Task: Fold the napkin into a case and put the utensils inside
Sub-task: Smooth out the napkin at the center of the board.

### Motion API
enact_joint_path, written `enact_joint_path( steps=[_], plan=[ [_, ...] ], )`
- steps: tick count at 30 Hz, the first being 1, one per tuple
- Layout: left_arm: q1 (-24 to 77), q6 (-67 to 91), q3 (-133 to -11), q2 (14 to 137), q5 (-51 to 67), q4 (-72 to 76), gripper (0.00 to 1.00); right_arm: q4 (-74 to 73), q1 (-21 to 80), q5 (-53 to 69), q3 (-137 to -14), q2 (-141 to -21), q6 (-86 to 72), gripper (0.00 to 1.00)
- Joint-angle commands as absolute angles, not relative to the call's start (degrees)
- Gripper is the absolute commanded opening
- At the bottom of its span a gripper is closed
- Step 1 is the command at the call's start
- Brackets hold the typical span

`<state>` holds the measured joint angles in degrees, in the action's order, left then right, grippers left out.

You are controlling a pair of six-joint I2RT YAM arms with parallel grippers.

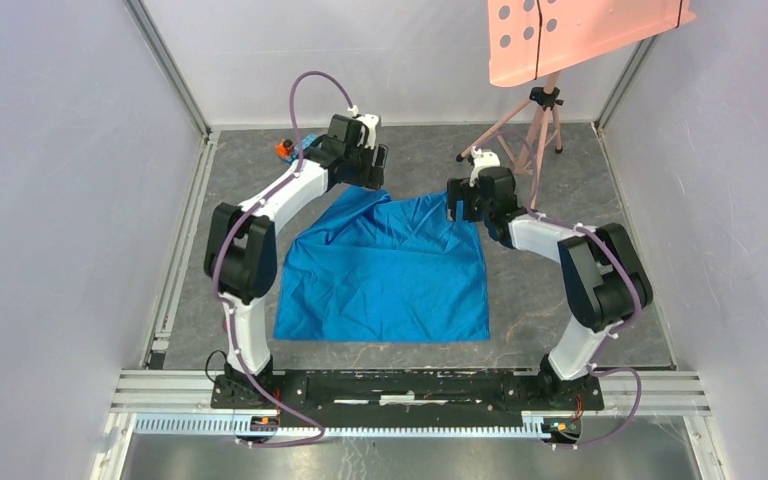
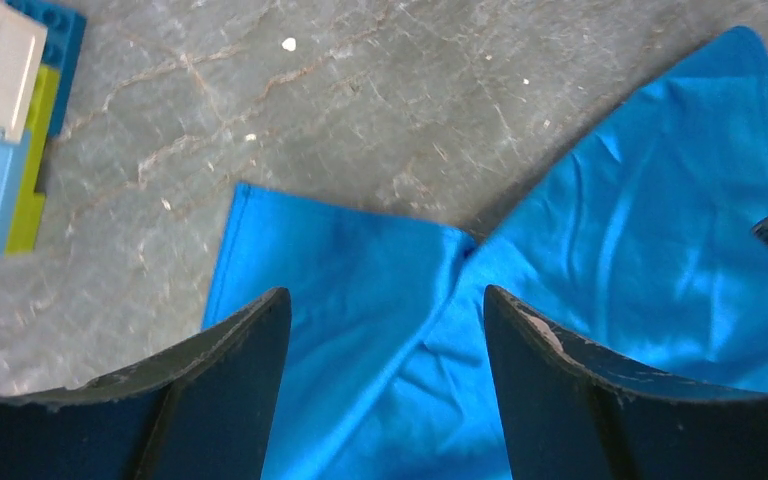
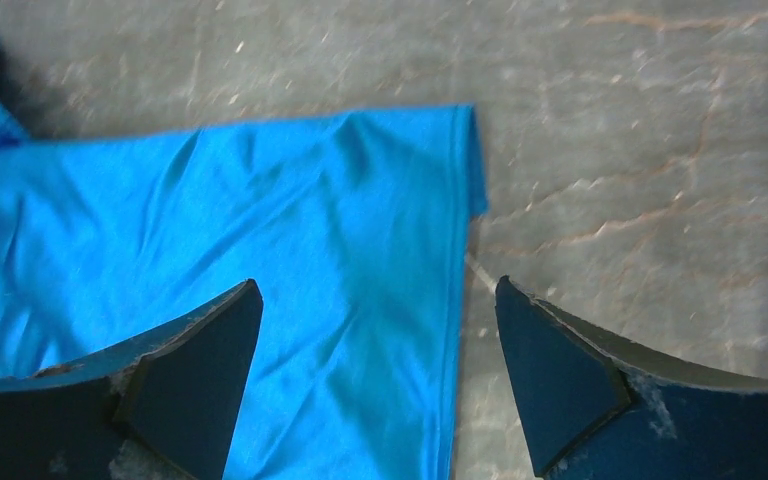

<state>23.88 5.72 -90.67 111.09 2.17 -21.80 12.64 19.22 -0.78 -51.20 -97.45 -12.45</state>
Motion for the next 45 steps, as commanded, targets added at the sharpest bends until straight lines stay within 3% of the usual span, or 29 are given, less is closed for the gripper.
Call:
enact_joint_path(
  steps=[1, 10, 17, 18, 19, 21, 24, 28, 33, 36, 37, 38, 40, 41, 42, 43, 44, 45],
  plan=[
    [23.1, -2.4, -99.6, 117.2, 6.0, -28.7, 0.77, 11.1, 18.1, -7.2, -59.3, -103.2, -14.3, 0.92],
    [23.1, -1.1, -100.8, 121.9, 9.3, -28.4, 0.72, 15.4, 16.6, -4.9, -64.3, -111.8, -20.5, 0.81],
    [23.0, -1.0, -101.0, 123.6, 13.3, -28.5, 0.71, 18.9, 16.1, -0.1, -66.2, -115.0, -19.7, 0.62],
    [22.9, -1.0, -101.1, 123.9, 13.3, -28.4, 0.68, 19.5, 16.1, -0.1, -66.1, -115.0, -19.7, 0.57],
    [22.9, -0.8, -101.4, 124.2, 12.6, -28.6, 0.6, 20.1, 16.1, -0.2, -65.9, -115.0, -19.7, 0.5],
    [22.4, 0.2, -101.8, 124.0, 9.8, -28.8, 0.4, 21.2, 16.0, -0.4, -65.4, -114.6, -19.3, 0.29],
    [20.3, 4.0, -99.8, 121.2, 6.8, -26.2, 0.2, 21.8, 15.9, -2.7, -64.4, -112.8, -18.5, 0.0],
    [16.7, 7.8, -95.1, 115.6, 3.7, -21.6, 0.03, 25.2, 15.6, -8.5, -58.4, -106.6, -19.7, 0.0],
    [13.5, 11.8, -86.8, 107.2, -9.3, -15.4, 0.02, 28.8, 15.5, -17.8, -51.1, -99.6, -20.1, 0.0],
    [12.6, 12.1, -84.9, 105.2, -15.8, -14.6, 0.06, 28.3, 15.5, -19.3, -51.3, -99.9, -18.9, 0.0],
    [12.4, 12.1, -85.4, 105.2, -15.6, -15.3, 0.12, 28.5, 15.5, -19.4, -51.6, -100.5, -18.1, 0.0],
    [12.2, 11.9, -86.5, 105.6, -14.6, -16.4, 0.27, 27.8, 15.3, -18.2, -52.6, -101.2, -16.7, 0.0],
    [12.2, 12.3, -89.6, 106.9, -11.7, -20.9, 0.46, 21.3, 15.2, -18.1, -56.7, -102.7, -14.8, 0.05],
    [12.2, 13.1, -91.8, 108.1, -10.6, -24.4, 0.64, 18.8, 15.2, -19.2, -58.0, -102.8, -14.3, 0.11],
    [12.3, 13.3, -94.2, 109.1, -8.8, -27.6, 0.74, 16.4, 15.2, -20.3, -58.8, -102.6, -14.0, 0.25],
    [12.4, 13.7, -96.0, 109.8, -8.3, -30.5, 0.81, 13.1, 15.2, -21.6, -60.3, -102.5, -13.2, 0.43],
    [12.5, 14.2, -97.0, 109.6, -8.3, -33.1, 0.82, 9.2, 15.1, -22.3, -62.0, -102.4, -12.9, 0.55],
    [12.6, 14.7, -96.1, 108.3, -8.2, -33.4, 0.82, 5.9, 15.5, -22.1, -63.1, -101.9, -12.1, 0.59]
  ],
)
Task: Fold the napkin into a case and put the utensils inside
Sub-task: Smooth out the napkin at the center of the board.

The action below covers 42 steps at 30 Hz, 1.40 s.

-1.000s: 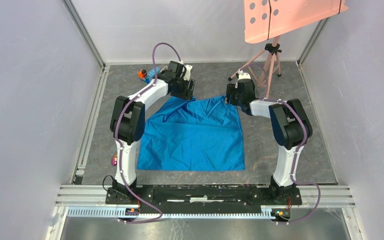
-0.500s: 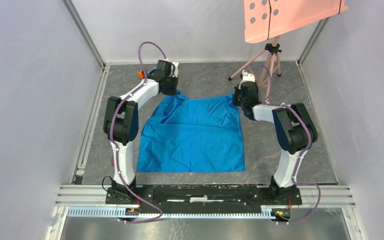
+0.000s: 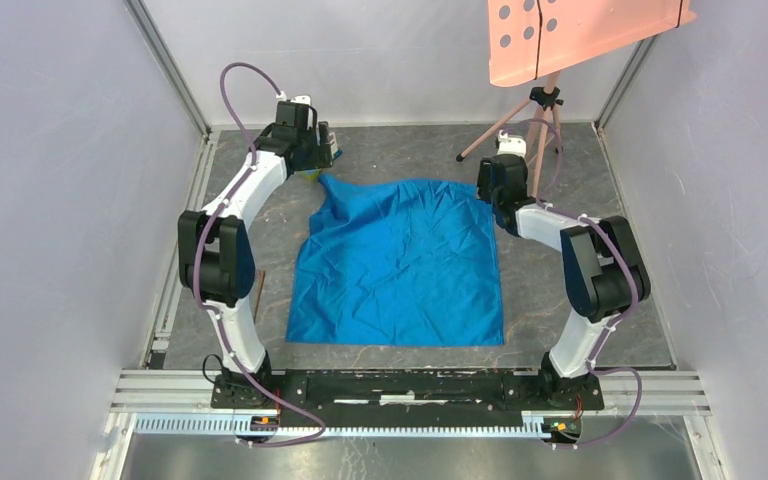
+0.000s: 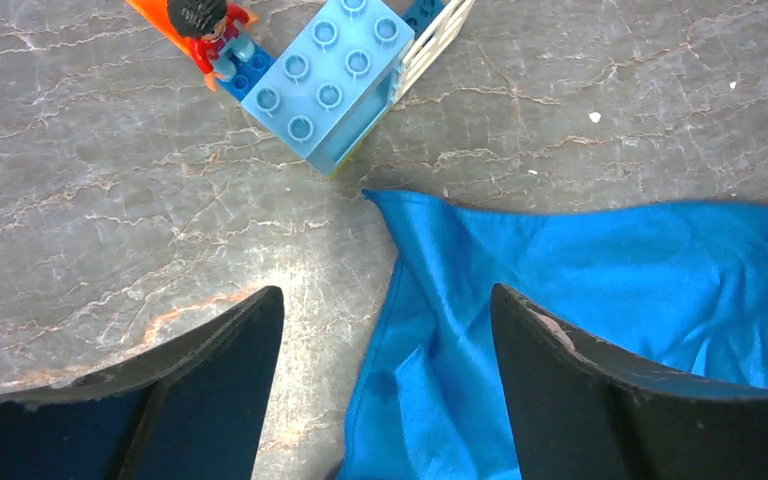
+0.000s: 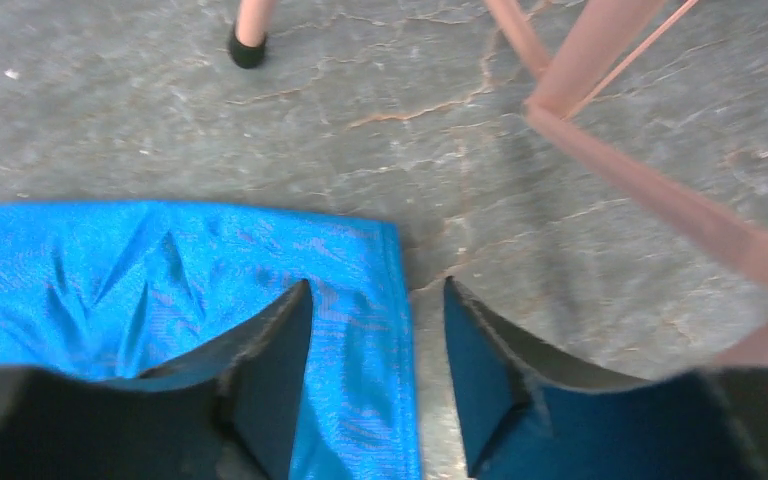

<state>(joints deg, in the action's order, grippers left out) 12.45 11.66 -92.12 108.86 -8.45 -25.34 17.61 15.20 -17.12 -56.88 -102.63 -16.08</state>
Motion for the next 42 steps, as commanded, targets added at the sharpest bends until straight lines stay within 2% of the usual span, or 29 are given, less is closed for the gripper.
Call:
enact_joint_path(
  steps=[1, 6, 8, 11, 15, 20, 28, 33, 35, 38, 42],
  plan=[
    [12.6, 15.4, -93.1, 106.5, -7.5, -32.1, 0.82, 4.5, 16.0, -22.2, -63.0, -100.7, -11.5, 0.65],
    [12.7, 21.7, -75.7, 96.6, 3.2, -22.5, 0.82, 4.4, 20.8, -15.0, -55.8, -93.9, -9.9, 0.8],
    [13.6, 24.8, -69.2, 94.7, 7.7, -19.1, 0.83, 5.6, 21.4, -5.0, -52.7, -92.4, -12.7, 0.82],
    [17.0, 28.7, -58.3, 90.4, 7.1, -13.8, 0.84, 8.2, 22.6, 7.4, -47.6, -90.6, -15.6, 0.81],
    [21.5, 34.0, -47.8, 85.7, 2.9, -9.2, 0.84, 7.6, 24.8, 8.6, -42.1, -87.4, -15.2, 0.8],
    [33.7, 40.9, -40.2, 82.8, -9.7, -9.4, 0.87, 7.0, 25.1, 7.9, -34.8, -83.3, -16.3, 0.77],
    [46.1, 53.8, -28.3, 75.5, -11.6, -8.9, 0.87, 0.3, 25.0, 0.4, -25.1, -70.7, -14.9, 0.78],
    [47.8, 54.9, -28.7, 64.0, -11.7, -12.1, 0.89, -1.6, 25.0, 2.3, -25.6, -67.1, -12.8, 0.81],
    [47.0, 52.3, -33.0, 60.2, -15.7, -16.6, 0.98, -2.1, 25.0, 1.7, -29.0, -68.2, -12.1, 0.83],
    [42.8, 47.9, -38.2, 58.1, -20.2, -17.8, 1.0, -1.5, 24.5, 1.5, -35.3, -72.4, -12.5, 0.85],
    [32.2, 45.1, -42.5, 62.9, -11.8, -13.6, 1.0, 1.6, 22.7, 3.1, -41.6, -79.7, -15.1, 0.85]
  ],
)
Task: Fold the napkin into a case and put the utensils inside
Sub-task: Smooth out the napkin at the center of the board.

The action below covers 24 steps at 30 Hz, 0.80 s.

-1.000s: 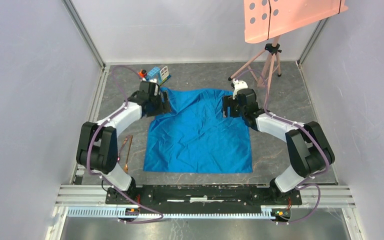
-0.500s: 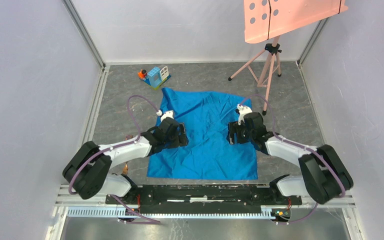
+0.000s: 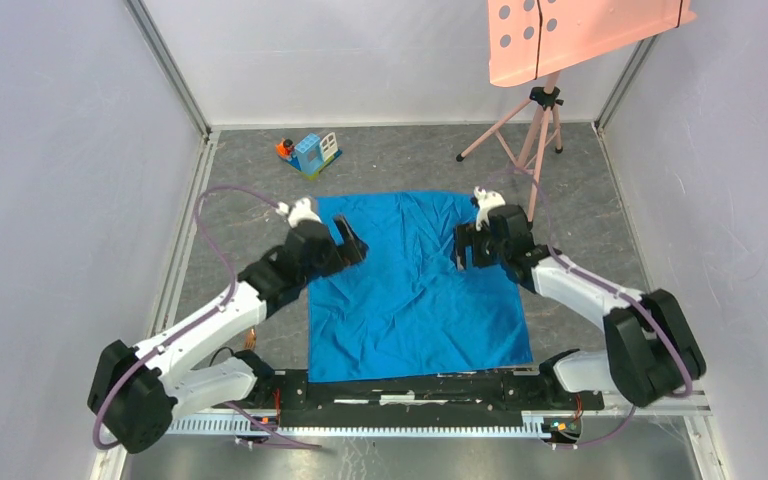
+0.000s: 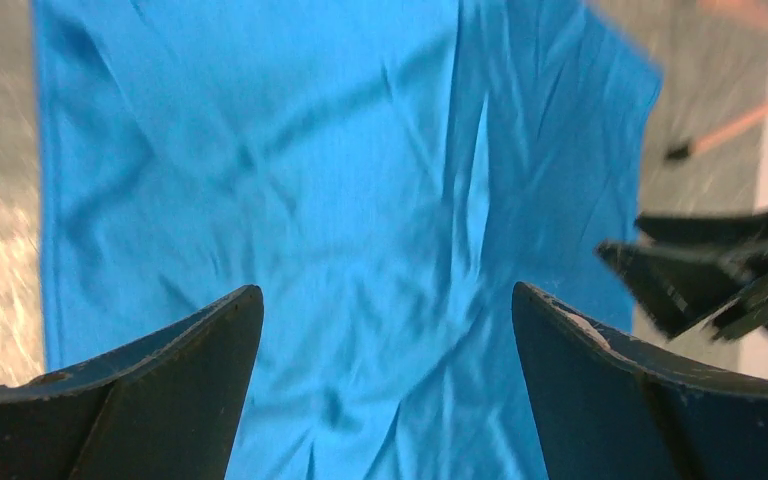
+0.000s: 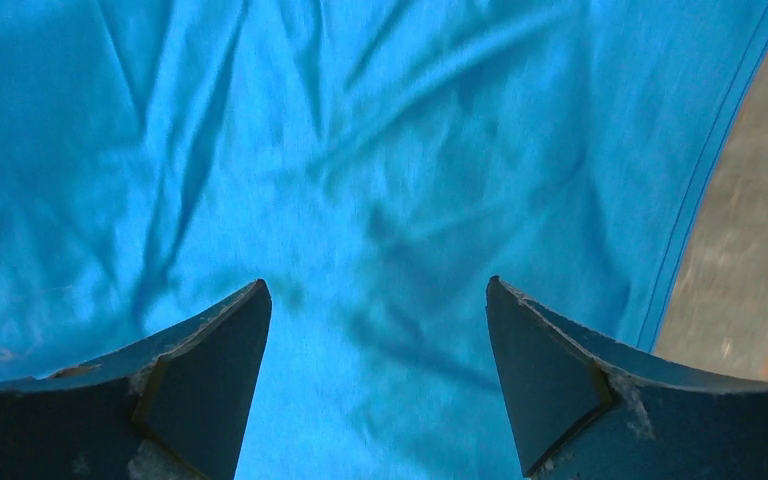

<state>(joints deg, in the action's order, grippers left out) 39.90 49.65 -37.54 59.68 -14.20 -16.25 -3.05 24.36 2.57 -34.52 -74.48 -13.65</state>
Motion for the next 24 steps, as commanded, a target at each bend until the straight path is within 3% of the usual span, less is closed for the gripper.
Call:
enact_joint_path(
  steps=[1, 12, 19, 24],
  plan=[
    [30.7, 44.4, -43.7, 65.0, -10.6, -12.8, 1.0, 1.9, 22.4, 2.8, -43.6, -81.8, -15.3, 0.85],
    [23.3, 40.6, -56.9, 90.4, -5.9, -6.3, 1.0, 0.2, 19.8, -2.5, -62.7, -101.2, -11.0, 0.86],
    [19.4, 43.7, -58.4, 97.8, -6.0, -5.3, 1.0, 0.3, 19.2, -3.6, -69.0, -108.5, -7.7, 0.86],
    [17.8, 43.3, -57.3, 98.5, -6.7, -7.8, 1.0, -2.9, 18.1, -11.9, -69.0, -108.1, -7.5, 0.86]
  ],
)
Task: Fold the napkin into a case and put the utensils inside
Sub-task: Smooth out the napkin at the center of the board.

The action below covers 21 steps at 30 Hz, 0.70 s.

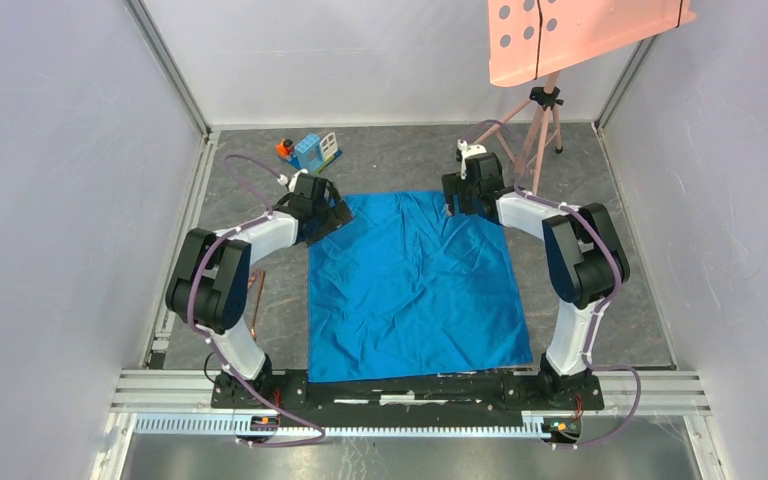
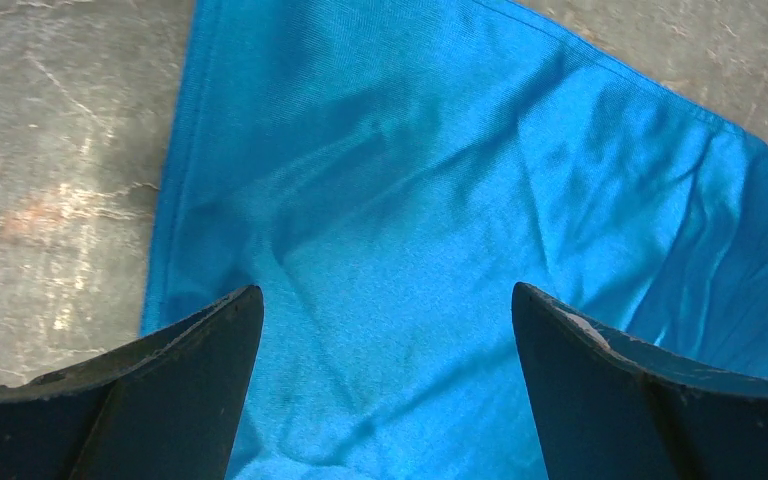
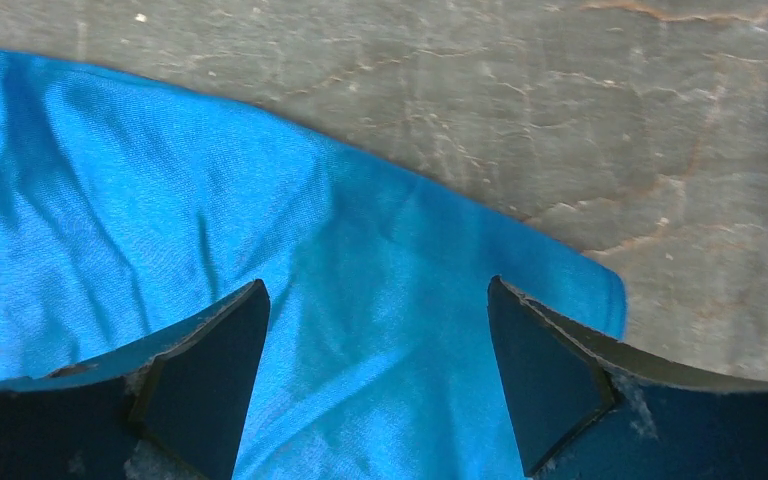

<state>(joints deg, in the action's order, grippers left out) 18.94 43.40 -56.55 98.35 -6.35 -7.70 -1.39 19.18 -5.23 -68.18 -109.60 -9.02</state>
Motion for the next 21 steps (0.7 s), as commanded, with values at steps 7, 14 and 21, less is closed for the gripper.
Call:
enact_joint_path(
  steps=[7, 14, 21],
  plan=[
    [15.5, 39.7, -57.2, 99.6, -9.2, -11.3, 1.0, -2.4, 11.3, -4.1, -65.3, -103.9, -9.9, 0.87],
    [15.1, 37.9, -58.7, 100.4, -10.4, -12.9, 1.0, -2.6, 8.6, 1.9, -65.1, -106.6, -13.2, 0.82],
    [15.0, 36.2, -59.4, 98.0, -10.8, -13.9, 1.0, 1.8, 8.4, 10.1, -65.3, -110.1, -17.8, 0.69]
  ],
)
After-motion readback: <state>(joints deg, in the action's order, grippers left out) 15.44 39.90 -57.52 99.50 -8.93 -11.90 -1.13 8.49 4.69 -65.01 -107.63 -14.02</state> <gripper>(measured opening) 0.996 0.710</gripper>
